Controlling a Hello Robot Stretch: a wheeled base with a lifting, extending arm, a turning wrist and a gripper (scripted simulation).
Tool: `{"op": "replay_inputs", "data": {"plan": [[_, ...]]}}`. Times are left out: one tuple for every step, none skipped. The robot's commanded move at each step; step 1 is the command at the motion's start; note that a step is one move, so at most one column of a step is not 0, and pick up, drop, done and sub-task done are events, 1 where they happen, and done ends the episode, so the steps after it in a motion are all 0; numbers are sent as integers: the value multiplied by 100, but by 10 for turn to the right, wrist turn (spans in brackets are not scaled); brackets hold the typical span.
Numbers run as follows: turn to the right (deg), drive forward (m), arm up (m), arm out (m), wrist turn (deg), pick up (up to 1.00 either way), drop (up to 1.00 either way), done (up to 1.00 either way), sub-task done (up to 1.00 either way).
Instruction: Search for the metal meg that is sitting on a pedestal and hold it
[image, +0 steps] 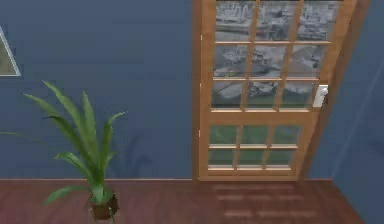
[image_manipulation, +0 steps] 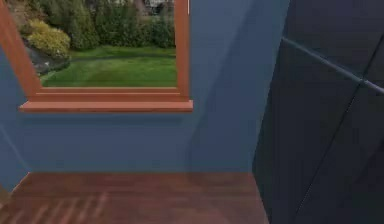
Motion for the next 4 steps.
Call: {"op": "replay_inputs", "data": {"plan": [[-450, 0, 0, 0, 0, 0, 0, 0, 0], [-450, 0, 0, 0, 0, 0, 0, 0, 0], [-450, 0, 0, 0, 0, 0, 0, 0, 0], [-240, 0, 0, 0, 0, 0, 0, 0, 0]]}}
